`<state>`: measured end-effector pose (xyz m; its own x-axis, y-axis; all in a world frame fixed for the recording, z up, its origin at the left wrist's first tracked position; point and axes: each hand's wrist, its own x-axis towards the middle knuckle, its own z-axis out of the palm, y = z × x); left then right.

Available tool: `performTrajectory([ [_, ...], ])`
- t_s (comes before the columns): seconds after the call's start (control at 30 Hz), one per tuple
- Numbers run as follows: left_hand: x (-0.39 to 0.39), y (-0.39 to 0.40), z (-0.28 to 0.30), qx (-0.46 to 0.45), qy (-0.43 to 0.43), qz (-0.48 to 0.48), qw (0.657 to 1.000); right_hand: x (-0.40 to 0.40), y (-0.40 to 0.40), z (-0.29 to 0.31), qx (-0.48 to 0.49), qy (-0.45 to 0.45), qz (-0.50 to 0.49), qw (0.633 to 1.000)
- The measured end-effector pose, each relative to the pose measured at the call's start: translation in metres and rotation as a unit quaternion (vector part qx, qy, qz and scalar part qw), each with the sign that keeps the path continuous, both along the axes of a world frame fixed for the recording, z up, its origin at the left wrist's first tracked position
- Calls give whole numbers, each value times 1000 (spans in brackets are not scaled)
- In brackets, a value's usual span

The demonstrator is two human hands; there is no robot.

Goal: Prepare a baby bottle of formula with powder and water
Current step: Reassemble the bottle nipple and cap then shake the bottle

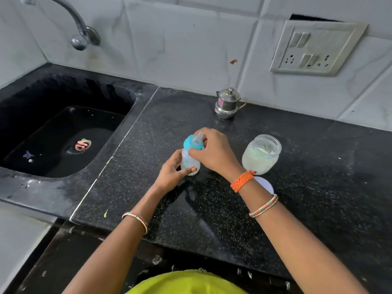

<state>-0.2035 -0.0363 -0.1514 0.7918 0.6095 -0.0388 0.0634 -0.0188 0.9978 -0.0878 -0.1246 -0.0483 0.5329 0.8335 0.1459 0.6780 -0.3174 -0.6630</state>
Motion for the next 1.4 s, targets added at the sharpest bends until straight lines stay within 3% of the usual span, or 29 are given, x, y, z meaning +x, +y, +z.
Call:
performTrajectory([
  [0.1,0,2,-1,-1,2,0,1000,-3,5,-6,-58,-36,15,998],
  [0.53,6,1,-7,9,-4,25,1000,13,25,11,-123,-124,115,978],
  [0.7,7,-3,-7,10,-20,39,999,18,27,10,-141,-98,62,983],
  [0.9,7,-2,-9,14,-23,29,999,3,23,-3,-126,-243,-32,961],
  [0.93,6,-2,-10,12,-25,27,999,3,20,-4,-131,-236,-39,962],
  [1.0,6,-2,-10,14,-24,28,999,5,15,-5,-99,-128,-16,987],
  [1.07,6,-1,-12,20,-18,29,999,7,9,-3,31,1,22,999],
  [1.13,6,-1,-13,22,-16,31,999,11,5,2,124,12,41,991],
  [1.3,6,0,-14,28,-21,30,999,17,4,-4,-23,84,150,985],
  [1.4,6,0,-13,32,-19,32,999,14,3,-15,-3,101,137,985],
])
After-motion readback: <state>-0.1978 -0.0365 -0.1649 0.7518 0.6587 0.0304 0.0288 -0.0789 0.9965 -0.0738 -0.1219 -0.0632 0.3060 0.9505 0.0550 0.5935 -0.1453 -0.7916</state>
